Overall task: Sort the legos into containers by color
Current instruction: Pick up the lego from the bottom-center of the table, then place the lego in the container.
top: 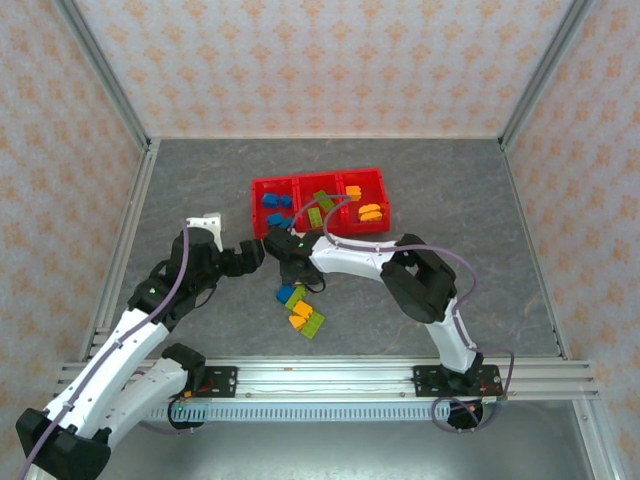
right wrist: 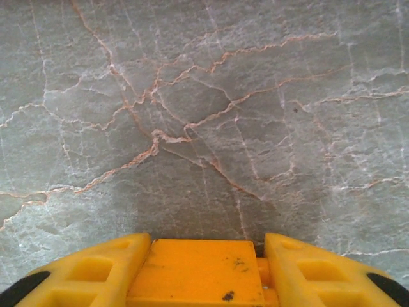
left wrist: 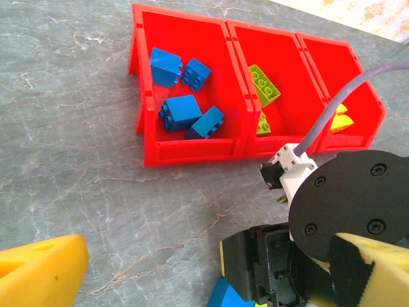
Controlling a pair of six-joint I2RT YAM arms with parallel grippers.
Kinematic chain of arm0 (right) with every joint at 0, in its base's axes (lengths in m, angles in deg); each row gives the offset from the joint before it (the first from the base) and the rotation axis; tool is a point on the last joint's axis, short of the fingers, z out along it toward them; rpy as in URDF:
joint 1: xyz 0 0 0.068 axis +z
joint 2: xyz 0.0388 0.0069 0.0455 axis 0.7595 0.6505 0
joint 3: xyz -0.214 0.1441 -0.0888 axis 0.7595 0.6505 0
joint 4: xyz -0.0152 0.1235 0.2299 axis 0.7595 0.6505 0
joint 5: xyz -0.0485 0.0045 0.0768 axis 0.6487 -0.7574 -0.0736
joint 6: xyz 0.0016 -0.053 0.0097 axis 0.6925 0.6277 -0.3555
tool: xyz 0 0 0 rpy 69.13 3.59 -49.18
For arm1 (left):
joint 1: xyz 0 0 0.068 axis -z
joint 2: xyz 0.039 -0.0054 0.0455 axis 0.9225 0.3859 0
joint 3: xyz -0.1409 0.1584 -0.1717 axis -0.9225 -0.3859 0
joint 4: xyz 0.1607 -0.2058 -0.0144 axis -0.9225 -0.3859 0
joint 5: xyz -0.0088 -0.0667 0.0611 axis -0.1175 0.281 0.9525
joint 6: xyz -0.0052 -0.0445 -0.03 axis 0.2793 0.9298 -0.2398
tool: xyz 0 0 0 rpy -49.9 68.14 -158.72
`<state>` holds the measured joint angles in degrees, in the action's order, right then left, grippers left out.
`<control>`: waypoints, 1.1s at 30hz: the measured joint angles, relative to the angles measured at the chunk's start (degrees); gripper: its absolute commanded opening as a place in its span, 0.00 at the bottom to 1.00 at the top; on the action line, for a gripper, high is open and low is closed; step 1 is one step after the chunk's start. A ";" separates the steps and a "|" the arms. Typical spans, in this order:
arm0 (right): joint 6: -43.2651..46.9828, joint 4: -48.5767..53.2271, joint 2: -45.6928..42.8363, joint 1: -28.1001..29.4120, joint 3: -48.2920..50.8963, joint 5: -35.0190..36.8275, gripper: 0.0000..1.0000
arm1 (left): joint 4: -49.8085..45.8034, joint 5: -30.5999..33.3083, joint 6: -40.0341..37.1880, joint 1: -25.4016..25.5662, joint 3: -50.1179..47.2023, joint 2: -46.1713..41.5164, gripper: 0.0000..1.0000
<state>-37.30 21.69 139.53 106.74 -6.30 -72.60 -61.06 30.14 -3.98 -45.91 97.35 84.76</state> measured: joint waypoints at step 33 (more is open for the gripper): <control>14.82 -3.52 -20.00 -19.10 -1.57 1.75 0.30 | -3.74 -3.56 0.24 0.00 2.49 4.90 0.99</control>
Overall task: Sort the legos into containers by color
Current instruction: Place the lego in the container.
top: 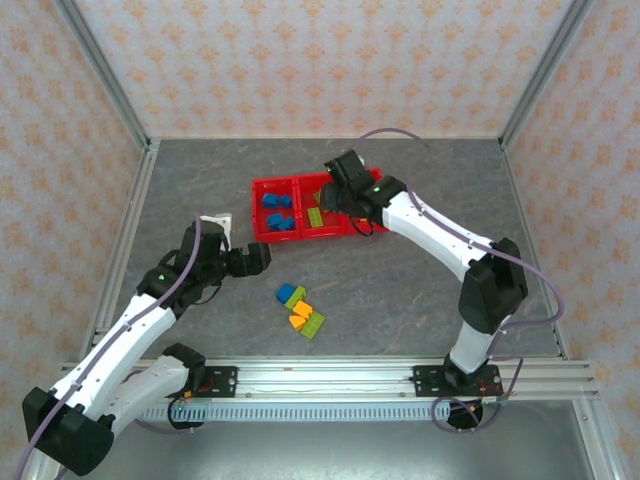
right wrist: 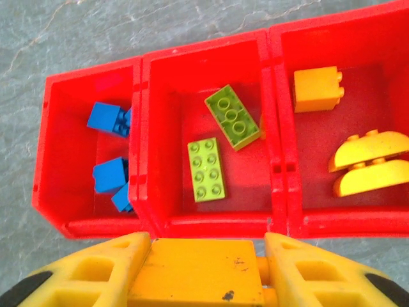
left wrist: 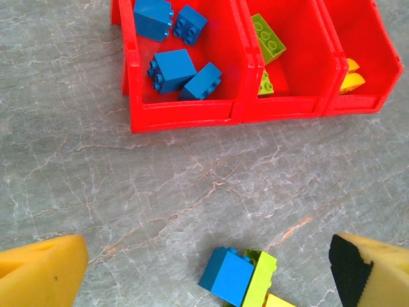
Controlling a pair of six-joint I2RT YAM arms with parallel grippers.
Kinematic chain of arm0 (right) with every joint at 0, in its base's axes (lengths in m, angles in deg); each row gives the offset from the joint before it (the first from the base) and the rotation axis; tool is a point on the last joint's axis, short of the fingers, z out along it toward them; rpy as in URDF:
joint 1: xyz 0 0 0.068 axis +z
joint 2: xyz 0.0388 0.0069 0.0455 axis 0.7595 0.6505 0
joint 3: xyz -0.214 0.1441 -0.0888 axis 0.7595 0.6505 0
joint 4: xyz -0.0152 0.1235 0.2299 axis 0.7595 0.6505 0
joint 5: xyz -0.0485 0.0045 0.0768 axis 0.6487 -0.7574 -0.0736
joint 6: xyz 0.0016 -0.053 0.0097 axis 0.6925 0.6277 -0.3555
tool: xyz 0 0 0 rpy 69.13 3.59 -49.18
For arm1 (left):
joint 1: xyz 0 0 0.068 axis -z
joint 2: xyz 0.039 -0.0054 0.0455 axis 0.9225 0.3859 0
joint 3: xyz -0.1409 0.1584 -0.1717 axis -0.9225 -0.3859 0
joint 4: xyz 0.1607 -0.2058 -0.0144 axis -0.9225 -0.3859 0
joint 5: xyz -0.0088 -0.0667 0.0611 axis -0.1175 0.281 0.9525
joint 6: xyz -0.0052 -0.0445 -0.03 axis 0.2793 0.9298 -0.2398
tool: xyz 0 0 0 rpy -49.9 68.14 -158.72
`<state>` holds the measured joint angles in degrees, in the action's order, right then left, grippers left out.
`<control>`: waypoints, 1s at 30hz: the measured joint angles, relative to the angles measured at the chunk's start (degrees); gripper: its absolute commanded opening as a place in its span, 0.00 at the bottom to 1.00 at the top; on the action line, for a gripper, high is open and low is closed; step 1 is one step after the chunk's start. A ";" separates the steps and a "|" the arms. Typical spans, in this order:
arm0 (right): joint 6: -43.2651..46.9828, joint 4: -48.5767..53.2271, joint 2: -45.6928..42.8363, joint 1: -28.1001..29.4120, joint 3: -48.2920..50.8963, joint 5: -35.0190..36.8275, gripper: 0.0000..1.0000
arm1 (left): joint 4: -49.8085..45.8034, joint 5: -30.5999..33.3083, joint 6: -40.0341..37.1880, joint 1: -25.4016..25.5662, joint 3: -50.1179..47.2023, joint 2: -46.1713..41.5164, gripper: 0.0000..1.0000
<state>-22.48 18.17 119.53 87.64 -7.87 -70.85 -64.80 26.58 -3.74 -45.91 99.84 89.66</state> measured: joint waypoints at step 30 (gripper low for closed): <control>4.33 -1.38 17.16 -14.53 -8.07 -4.72 0.39 | -0.59 3.37 1.07 0.00 -0.35 10.14 0.99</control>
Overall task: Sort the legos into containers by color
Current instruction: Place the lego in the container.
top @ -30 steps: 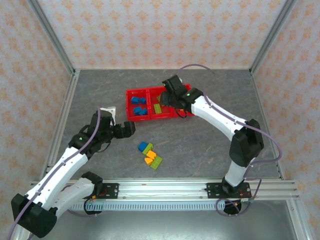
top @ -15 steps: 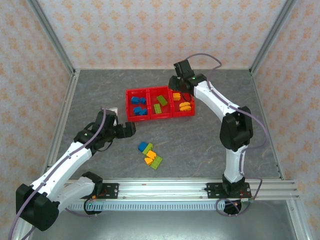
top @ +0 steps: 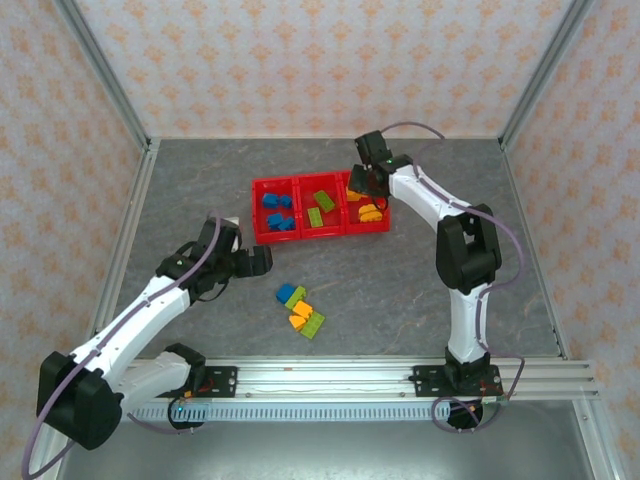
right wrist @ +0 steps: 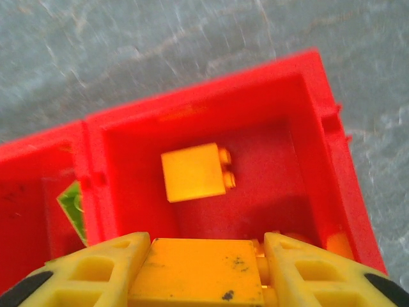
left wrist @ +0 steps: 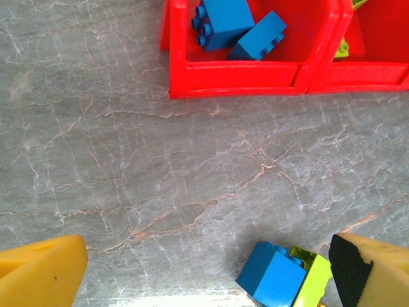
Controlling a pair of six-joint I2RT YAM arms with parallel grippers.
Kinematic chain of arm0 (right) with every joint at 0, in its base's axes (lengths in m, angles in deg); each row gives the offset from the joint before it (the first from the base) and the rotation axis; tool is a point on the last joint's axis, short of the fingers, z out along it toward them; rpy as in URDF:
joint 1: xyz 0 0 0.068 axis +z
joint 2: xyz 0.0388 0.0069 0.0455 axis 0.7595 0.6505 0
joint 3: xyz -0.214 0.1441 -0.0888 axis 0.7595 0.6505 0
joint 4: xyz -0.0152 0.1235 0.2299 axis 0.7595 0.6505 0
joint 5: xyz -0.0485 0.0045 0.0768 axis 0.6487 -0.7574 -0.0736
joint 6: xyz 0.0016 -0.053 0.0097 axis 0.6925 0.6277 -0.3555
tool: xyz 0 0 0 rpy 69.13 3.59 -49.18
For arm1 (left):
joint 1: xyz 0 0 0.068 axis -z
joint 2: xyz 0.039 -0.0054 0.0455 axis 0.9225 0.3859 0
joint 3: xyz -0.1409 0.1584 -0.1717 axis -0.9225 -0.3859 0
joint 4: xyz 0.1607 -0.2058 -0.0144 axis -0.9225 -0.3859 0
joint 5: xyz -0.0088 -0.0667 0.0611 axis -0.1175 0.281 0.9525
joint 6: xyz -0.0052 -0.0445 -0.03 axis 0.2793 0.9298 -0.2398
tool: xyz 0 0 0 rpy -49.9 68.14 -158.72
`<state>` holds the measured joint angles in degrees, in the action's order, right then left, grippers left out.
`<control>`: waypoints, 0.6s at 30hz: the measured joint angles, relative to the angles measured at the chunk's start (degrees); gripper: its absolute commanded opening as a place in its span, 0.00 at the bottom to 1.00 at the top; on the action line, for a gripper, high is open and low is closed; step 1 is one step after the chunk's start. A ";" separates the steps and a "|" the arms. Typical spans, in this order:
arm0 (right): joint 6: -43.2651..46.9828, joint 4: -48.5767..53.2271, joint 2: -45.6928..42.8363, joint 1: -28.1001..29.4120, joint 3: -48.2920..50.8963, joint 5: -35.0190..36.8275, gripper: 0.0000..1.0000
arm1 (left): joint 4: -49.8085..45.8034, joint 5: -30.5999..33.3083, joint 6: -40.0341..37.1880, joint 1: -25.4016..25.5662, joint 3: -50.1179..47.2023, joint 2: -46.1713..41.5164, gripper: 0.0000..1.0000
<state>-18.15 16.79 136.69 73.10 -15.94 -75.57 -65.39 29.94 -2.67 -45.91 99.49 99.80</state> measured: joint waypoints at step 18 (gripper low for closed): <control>-3.32 -6.29 -0.15 -0.13 4.57 -4.46 0.73 | 0.07 0.00 0.17 0.28 -0.13 -2.34 0.99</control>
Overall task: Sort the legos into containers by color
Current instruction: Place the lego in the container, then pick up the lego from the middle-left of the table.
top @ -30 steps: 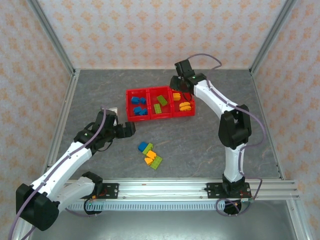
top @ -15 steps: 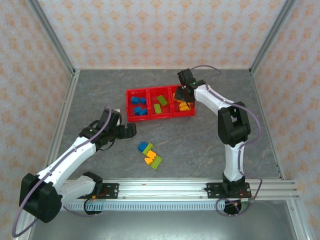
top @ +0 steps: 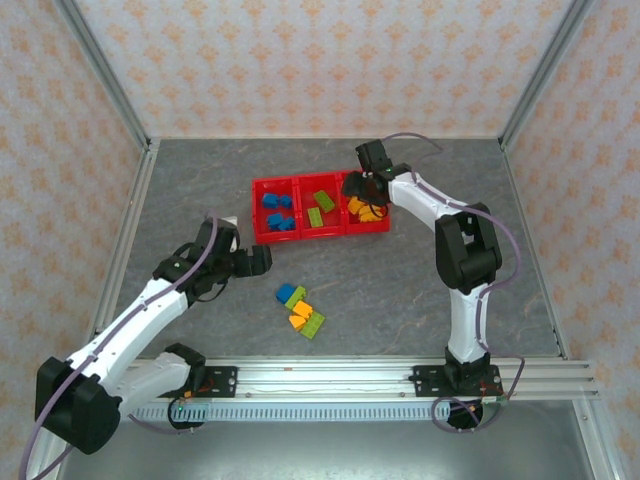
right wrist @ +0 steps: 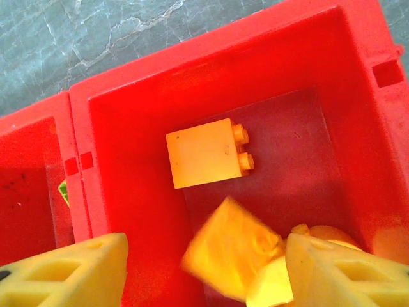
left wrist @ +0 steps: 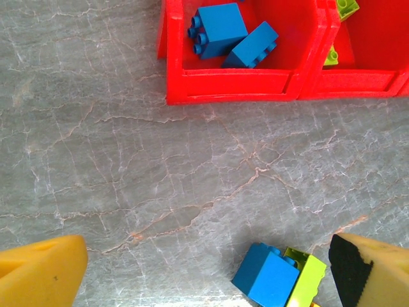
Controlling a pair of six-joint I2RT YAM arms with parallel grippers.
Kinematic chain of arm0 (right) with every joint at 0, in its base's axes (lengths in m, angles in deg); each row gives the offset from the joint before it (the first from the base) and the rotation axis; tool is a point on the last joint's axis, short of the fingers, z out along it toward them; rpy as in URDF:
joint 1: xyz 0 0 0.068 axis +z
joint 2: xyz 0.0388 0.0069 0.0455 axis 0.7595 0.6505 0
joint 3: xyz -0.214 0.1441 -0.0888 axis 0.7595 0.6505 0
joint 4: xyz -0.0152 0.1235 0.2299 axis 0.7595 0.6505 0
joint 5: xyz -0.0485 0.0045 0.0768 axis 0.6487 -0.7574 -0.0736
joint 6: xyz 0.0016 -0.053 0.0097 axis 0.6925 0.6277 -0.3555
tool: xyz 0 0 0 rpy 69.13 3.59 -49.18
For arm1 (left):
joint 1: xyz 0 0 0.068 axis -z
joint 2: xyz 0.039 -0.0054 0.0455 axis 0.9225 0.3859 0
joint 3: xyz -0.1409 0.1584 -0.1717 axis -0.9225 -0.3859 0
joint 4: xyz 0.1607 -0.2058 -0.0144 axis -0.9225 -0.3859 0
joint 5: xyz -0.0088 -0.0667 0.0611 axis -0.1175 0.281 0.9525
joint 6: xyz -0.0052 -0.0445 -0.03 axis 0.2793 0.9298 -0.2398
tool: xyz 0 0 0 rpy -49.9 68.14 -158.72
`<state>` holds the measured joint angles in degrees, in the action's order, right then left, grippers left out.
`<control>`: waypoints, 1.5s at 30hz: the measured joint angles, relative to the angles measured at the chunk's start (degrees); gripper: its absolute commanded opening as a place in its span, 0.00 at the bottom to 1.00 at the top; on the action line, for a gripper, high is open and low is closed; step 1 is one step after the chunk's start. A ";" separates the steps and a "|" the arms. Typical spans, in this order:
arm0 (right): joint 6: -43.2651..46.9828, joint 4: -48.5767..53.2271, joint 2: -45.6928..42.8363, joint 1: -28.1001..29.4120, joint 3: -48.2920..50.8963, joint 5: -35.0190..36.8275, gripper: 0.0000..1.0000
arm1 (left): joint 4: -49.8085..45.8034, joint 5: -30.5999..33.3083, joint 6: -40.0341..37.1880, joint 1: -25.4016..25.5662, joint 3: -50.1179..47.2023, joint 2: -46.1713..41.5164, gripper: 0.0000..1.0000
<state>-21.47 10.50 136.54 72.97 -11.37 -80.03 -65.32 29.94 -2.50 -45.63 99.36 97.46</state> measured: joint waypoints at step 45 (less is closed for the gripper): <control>-1.51 -13.79 -54.82 -0.11 45.68 14.21 1.00 | 13.70 -1.73 38.45 15.13 -8.41 15.72 0.81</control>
<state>-22.98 -3.29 81.72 72.86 34.31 -65.83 -51.62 28.21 35.95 -30.50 90.94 113.18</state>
